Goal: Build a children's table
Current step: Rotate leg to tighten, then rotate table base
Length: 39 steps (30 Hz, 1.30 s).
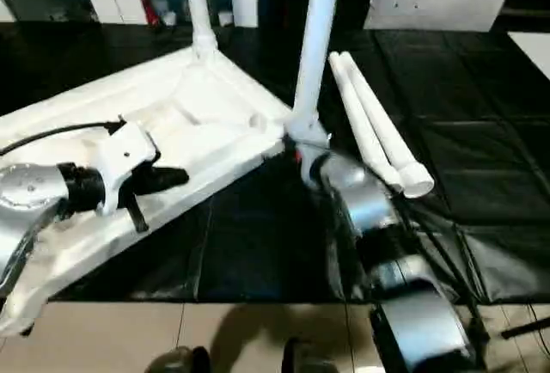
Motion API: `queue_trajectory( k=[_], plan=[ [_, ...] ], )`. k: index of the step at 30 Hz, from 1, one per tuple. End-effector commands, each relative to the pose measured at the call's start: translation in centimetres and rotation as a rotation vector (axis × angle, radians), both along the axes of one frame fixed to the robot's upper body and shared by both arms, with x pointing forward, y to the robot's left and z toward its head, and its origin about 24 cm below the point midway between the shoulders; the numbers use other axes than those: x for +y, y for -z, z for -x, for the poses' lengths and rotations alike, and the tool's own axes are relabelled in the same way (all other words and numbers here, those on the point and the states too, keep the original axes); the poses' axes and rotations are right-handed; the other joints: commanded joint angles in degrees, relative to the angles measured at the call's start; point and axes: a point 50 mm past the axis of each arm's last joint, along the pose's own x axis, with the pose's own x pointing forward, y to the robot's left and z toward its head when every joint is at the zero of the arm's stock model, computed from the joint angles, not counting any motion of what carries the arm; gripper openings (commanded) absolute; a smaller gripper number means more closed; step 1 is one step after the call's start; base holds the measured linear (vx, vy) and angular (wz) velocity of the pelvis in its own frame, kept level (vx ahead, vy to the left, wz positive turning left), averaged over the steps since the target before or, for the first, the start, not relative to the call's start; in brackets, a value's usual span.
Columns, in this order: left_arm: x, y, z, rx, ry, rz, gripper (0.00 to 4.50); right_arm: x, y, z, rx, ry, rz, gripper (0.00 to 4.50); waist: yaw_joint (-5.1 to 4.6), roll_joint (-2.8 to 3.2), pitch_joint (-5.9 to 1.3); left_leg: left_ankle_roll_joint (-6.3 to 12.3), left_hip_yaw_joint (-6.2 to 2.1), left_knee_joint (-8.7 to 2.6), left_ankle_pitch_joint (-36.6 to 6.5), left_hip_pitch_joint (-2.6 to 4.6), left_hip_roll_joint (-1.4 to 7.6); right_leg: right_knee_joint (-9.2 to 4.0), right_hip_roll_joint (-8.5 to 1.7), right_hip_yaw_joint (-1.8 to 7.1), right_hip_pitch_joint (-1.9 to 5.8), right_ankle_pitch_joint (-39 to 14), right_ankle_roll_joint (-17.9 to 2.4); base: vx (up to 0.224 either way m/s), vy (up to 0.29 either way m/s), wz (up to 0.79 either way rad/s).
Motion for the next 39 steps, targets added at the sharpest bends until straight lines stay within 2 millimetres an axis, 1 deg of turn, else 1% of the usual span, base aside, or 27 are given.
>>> queue_trajectory(
  k=[1, 2, 3, 5, 6, 7, 8, 9, 12, 13, 14, 15, 16, 18, 19, 20, 21, 22, 23, 25, 26, 30, 31, 32, 35, 38, 39],
  plan=[
    [-0.1, -0.3, 0.2, 0.001, 0.007, -0.001, 0.05, 0.0, -0.8, -0.6, -0.061, 0.030, -0.018, 4.50, 0.08, -0.05, -4.02, 2.22, -0.68, -3.63, -9.04, 0.53, 2.48, -3.50, -4.41, 3.19, 3.30, -13.91, -14.07, 0.000, 0.000, 0.00],
    [-0.1, -0.3, 0.2, 0.003, 0.008, -0.002, 0.05, 0.1, -0.9, -0.7, -0.066, 0.032, -0.015, 4.50, 0.18, 0.07, -4.11, 2.40, -0.68, -3.59, -8.22, 0.55, 2.54, -3.27, -4.39, 3.24, 3.30, -12.55, -14.33, 0.000, 0.000, 0.00],
    [0.0, -0.3, 0.3, 0.006, 0.008, -0.011, 0.05, 0.7, -1.2, -0.8, -0.087, 0.016, -0.013, 4.50, 0.11, 0.03, -4.25, 3.19, -0.64, -3.54, -6.89, 0.48, 2.56, -2.86, -4.25, 3.13, 3.37, -9.69, -15.09, 0.000, 0.000, 0.00],
    [0.2, -0.3, 0.6, 0.012, 0.008, -0.019, 0.05, 1.1, -1.3, -0.8, -0.095, -0.005, -0.027, 4.50, 0.11, 0.02, -4.42, 4.26, -0.59, -3.38, -5.26, 0.25, 2.53, -2.61, -4.29, 3.15, 3.55, -7.12, -15.59, 0.000, 0.000, 0.00],
    [0.6, -0.3, 0.7, 0.016, -0.003, -0.044, 0.05, 1.2, -1.2, -0.6, -0.109, -0.027, -0.028, 4.50, 0.08, -0.14, -4.72, 5.23, -0.55, -3.20, -3.34, 0.10, 2.51, -2.28, -4.18, 3.14, 3.66, -4.39, -16.12, 0.000, 0.000, 0.00],
    [0.6, -0.3, 0.7, 0.016, -0.003, -0.044, 0.05, 1.2, -1.2, -0.6, -0.109, -0.027, -0.028, 4.50, 0.11, -0.09, -4.75, 6.12, -0.51, -3.08, -2.02, -0.11, 2.48, -1.99, -4.16, 3.14, 3.60, -2.42, -16.58, 0.000, 0.000, 0.00],
    [1.3, -0.1, 0.6, 0.008, -0.031, -0.097, 0.05, 1.2, -1.0, -0.3, -0.116, -0.057, -0.030, 4.50, 0.11, -0.09, -4.75, 6.12, -0.51, -3.08, -2.02, -0.11, 2.48, -1.99, -4.16, 3.14, 3.60, -2.42, -16.58, 0.000, 0.000, 0.00],
    [1.9, 0.0, 0.5, 0.002, -0.053, -0.132, 0.05, 1.2, -0.8, -0.2, -0.121, -0.078, -0.034, 4.50, 0.11, -0.03, -4.49, 6.94, -0.44, -3.03, -3.02, -0.21, 2.43, -2.16, -4.11, 3.07, 3.43, -3.42, -16.48, 0.000, 0.000, 0.00],
    [2.9, -0.2, -0.1, -0.018, -0.135, -0.132, 0.05, 1.3, -0.6, 0.7, -0.131, -0.143, -0.049, 4.50, 0.27, 0.23, -4.26, 6.14, -0.41, -3.18, -5.42, 0.11, 2.60, -2.71, -4.05, 3.07, 3.31, -6.97, -15.46, 0.000, 0.000, 0.00],
    [4.2, -0.4, -0.3, -0.031, -0.186, -0.191, 0.05, 1.2, -0.5, 1.6, -0.123, -0.204, -0.059, 4.50, 0.29, 0.50, -4.34, 5.58, -0.53, -3.21, -5.80, 0.15, 2.64, -2.64, -4.06, 3.06, 3.32, -7.73, -15.48, 0.000, 0.000, 0.00],
    [5.1, -0.5, -0.5, -0.044, -0.228, -0.236, 0.05, 1.2, -0.3, 2.4, -0.112, -0.239, -0.067, 4.50, 0.42, 0.53, -4.21, 5.29, -0.55, -3.29, -6.61, 0.14, 2.63, -2.77, -3.80, 3.03, 3.29, -7.95, -14.43, 0.000, 0.000, 0.00],
    [5.8, -0.6, -0.6, -0.051, -0.262, -0.256, 0.05, 1.2, -0.3, 2.8, -0.107, -0.253, -0.071, 4.50, 0.40, 0.32, -4.28, 5.28, -0.66, -3.38, -6.79, 0.18, 2.57, -2.78, -3.65, 3.03, 3.37, -7.64, -13.60, 0.000, 0.000, 0.00],
    [6.4, -0.8, -0.6, -0.055, -0.295, -0.267, 0.05, 1.2, -0.1, 3.2, -0.099, -0.262, -0.072, 4.50, 0.28, 0.22, -4.29, 5.25, -0.70, -3.40, -6.87, 0.15, 2.57, -2.81, -3.71, 3.04, 3.34, -8.01, -13.44, 0.000, 0.000, 0.00],
    [7.7, -1.2, -0.6, -0.054, -0.356, -0.303, 0.05, 1.3, 0.5, 4.1, -0.086, -0.292, -0.053, 4.50, 0.24, 0.39, -4.16, 4.46, -0.69, -3.46, -7.91, 0.23, 2.56, -3.20, -3.92, 3.06, 3.23, -10.62, -13.43, 0.000, 0.000, 0.00],
    [8.3, -1.2, -0.6, -0.053, -0.379, -0.335, 0.05, 1.4, 0.8, 4.4, -0.072, -0.301, -0.046, 4.50, 0.31, 0.62, -4.09, 3.81, -0.76, -3.54, -8.66, 0.25, 2.54, -3.33, -3.92, 3.03, 3.20, -12.11, -13.23, 0.000, 0.000, 0.00],
    [8.5, -1.2, -0.6, -0.053, -0.385, -0.343, 0.05, 1.4, 0.9, 4.5, -0.068, -0.304, -0.044, 4.50, 0.21, 0.55, -4.03, 3.45, -0.81, -3.60, -9.31, 0.26, 2.54, -3.40, -3.90, 3.06, 3.08, -12.91, -13.02, 0.000, 0.000, 0.00],
    [9.6, -1.0, -0.5, -0.049, -0.429, -0.405, 0.05, 1.7, 1.5, 5.1, -0.049, -0.312, -0.039, 4.50, 0.11, 0.54, -4.03, 3.20, -0.87, -3.63, -9.88, 0.26, 2.52, -3.50, -3.99, 3.07, 3.08, -13.79, -12.88, 0.000, 0.000, 0.00],
    [10.0, -1.0, -0.5, -0.046, -0.445, -0.427, 0.05, 1.9, 1.6, 5.3, -0.047, -0.313, -0.040, 4.50, 0.18, 0.70, -3.95, 3.12, -0.86, -3.65, -10.35, 0.31, 2.56, -3.57, -4.03, 3.12, 2.94, -14.26, -12.65, 0.000, 0.000, 0.00],
    [10.1, -0.9, -0.4, -0.042, -0.450, -0.434, 0.05, 2.0, 1.7, 5.3, -0.047, -0.313, -0.041, 4.50, 0.07, 0.60, -3.99, 2.93, -0.87, -3.65, -10.58, 0.26, 2.46, -3.65, -4.01, 3.15, 2.98, -14.88, -12.24, 0.000, 0.000, 0.00],
    [10.9, -0.3, -0.2, -0.010, -0.473, -0.479, 0.05, 2.9, 1.8, 5.6, -0.043, -0.316, -0.052, 4.50, 0.11, 0.72, -4.03, 2.79, -0.88, -3.66, -10.13, 0.38, 2.54, -3.66, -4.09, 3.22, 2.80, -14.37, -12.56, 0.000, 0.000, 0.00],
    [11.2, 0.0, -0.1, 0.001, -0.477, -0.498, 0.05, 3.3, 1.7, 5.7, -0.039, -0.318, -0.058, 4.50, 0.13, 0.92, -4.01, 2.71, -0.97, -3.73, -10.07, 0.38, 2.62, -3.52, -4.02, 3.21, 2.75, -13.67, -12.81, 0.000, 0.000, 0.00],
    [11.9, 1.5, 0.1, 0.047, -0.473, -0.540, 0.05, 5.5, 1.6, 5.6, -0.030, -0.323, -0.066, 4.50, 0.23, 1.01, -4.13, 2.18, -1.03, -3.87, -10.52, 0.58, 2.70, -3.35, -4.09, 3.22, 2.64, -11.96, -13.41, 0.000, 0.000, 0.00],
    [11.9, 1.5, 0.1, 0.047, -0.473, -0.540, 0.05, 5.5, 1.6, 5.6, -0.030, -0.323, -0.066, 4.50, 0.21, 1.05, -4.08, 2.08, -1.02, -3.92, -10.73, 0.54, 2.70, -3.36, -4.11, 3.25, 2.58, -11.92, -13.48, 0.000, 0.000, 0.00],
    [11.9, 2.2, 0.2, 0.067, -0.460, -0.542, 0.05, 6.3, 1.9, 5.5, -0.017, -0.317, -0.063, 4.50, 0.21, 0.98, -4.12, 1.81, -1.06, -3.94, -10.73, 0.54, 2.68, -3.26, -4.13, 3.27, 2.64, -11.62, -13.59, 0.000, 0.000, 0.00],
    [11.9, 2.8, 0.2, 0.082, -0.451, -0.540, 0.05, 6.8, 2.2, 5.5, -0.008, -0.316, -0.058, 4.50, 0.21, 1.07, -4.08, 1.26, -1.05, -4.00, -11.34, 0.54, 2.68, -3.27, -4.29, 3.39, 2.73, -11.62, -13.42, 0.000, 0.000, 0.00],
    [11.4, 3.3, 0.3, 0.112, -0.423, -0.501, 0.05, 7.4, 2.4, 5.5, 0.008, -0.314, -0.062, 4.50, 0.28, 1.11, -4.19, 1.05, -1.08, -4.01, -10.62, 0.62, 2.77, -3.09, -4.34, 3.42, 2.80, -10.18, -13.85, 0.000, 0.000, 0.00],
    [10.8, 3.5, 0.4, 0.135, -0.386, -0.461, 0.05, 7.6, 2.6, 5.5, 0.015, -0.311, -0.059, 4.50, 0.29, 1.08, -4.23, 1.07, -1.02, -3.93, -10.25, 0.55, 2.72, -3.06, -4.41, 3.48, 2.87, -9.52, -14.06, 0.000, 0.000, 0.00]
  ],
)
